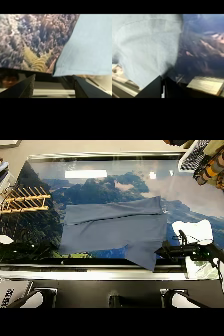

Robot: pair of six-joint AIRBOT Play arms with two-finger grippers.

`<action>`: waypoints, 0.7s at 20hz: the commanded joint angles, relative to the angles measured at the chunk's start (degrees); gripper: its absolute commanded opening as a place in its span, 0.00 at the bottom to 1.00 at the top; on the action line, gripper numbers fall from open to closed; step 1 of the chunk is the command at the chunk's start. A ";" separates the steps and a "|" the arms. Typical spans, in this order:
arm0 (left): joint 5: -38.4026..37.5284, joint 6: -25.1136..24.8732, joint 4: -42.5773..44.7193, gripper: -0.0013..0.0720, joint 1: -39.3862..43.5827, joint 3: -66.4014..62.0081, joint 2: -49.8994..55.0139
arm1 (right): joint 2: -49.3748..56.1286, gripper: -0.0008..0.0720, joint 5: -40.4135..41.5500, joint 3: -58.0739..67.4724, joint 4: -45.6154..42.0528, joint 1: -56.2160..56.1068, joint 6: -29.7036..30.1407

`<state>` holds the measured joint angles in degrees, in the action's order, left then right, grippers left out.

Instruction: Fold the clothes and pants, and hang the long-sleeved shirts on hangers.

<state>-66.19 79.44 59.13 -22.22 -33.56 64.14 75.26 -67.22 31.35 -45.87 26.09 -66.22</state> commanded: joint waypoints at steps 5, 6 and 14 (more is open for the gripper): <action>2.80 -6.01 -8.68 0.62 1.44 1.81 6.45 | -1.70 0.05 -3.28 0.00 0.96 0.02 0.02; 3.17 -5.99 -8.63 0.62 2.23 1.81 6.73 | -1.70 0.05 -3.61 0.00 0.98 0.02 0.02; 1.62 -5.77 -8.79 0.04 5.03 1.55 7.17 | -7.26 0.05 -4.50 0.00 1.27 0.02 -0.04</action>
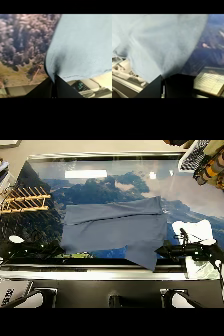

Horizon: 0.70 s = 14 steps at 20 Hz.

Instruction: Fold the clothes and pants, and hang the long-sleeved shirts on hangers.

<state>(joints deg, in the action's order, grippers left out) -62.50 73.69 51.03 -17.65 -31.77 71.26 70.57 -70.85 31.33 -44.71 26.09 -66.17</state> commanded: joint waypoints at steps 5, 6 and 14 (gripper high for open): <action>-8.22 5.01 1.40 0.04 -1.55 -0.72 -6.62 | -13.00 0.05 -7.91 0.02 -4.26 0.02 -6.36; -9.57 7.98 4.09 0.04 -2.23 -0.74 -9.27 | -16.26 0.05 -10.16 0.02 -5.64 0.02 -8.31; -15.43 14.23 13.33 0.04 -3.63 -6.84 -17.51 | -32.02 0.05 -13.03 0.85 -3.21 0.02 -11.91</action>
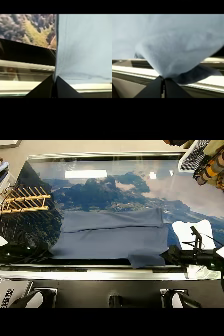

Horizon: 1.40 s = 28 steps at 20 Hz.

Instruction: Fold the clothes and pants, and hang the long-sleeved shirts on hangers.

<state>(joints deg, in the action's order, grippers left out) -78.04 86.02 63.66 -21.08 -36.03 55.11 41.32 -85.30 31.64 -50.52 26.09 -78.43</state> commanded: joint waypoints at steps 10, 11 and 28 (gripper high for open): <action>20.37 1.88 -4.68 0.03 9.09 -19.06 16.59 | 28.11 0.05 21.81 14.51 21.31 -4.79 16.63; 20.70 1.88 -4.68 0.04 9.81 -21.22 19.93 | 31.98 0.05 23.93 17.29 21.09 -6.84 16.79; 16.72 3.21 -3.19 0.48 13.55 -45.59 44.28 | 51.89 0.62 19.02 41.27 13.40 -7.30 7.96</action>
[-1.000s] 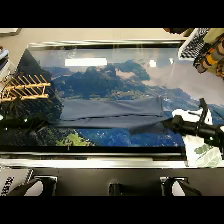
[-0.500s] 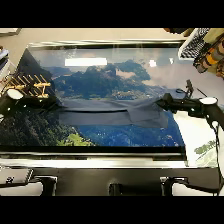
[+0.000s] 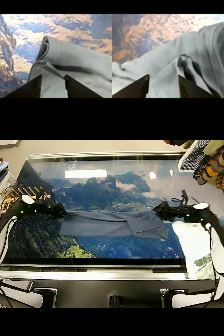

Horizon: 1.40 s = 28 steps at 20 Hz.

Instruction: Fold the clothes and pants, and hang the long-sleeved shirts on hangers.

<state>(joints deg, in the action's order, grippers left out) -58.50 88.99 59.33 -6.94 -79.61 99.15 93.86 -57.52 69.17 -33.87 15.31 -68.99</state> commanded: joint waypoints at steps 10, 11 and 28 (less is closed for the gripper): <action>-14.05 1.70 10.38 0.48 -1.90 -5.35 -7.50 | 4.83 0.96 -18.95 5.75 -9.20 13.38 3.69; -14.86 1.70 10.40 0.48 -1.90 -5.35 -7.63 | 6.05 0.96 -18.93 5.75 -7.82 13.35 5.09; -15.39 1.68 10.40 0.48 -1.90 -5.35 -7.67 | 12.72 0.95 -15.39 5.75 -4.76 6.75 8.96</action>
<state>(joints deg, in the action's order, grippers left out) -74.26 90.70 69.69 -8.82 -84.95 91.53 105.97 -73.93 74.96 -36.64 25.17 -59.33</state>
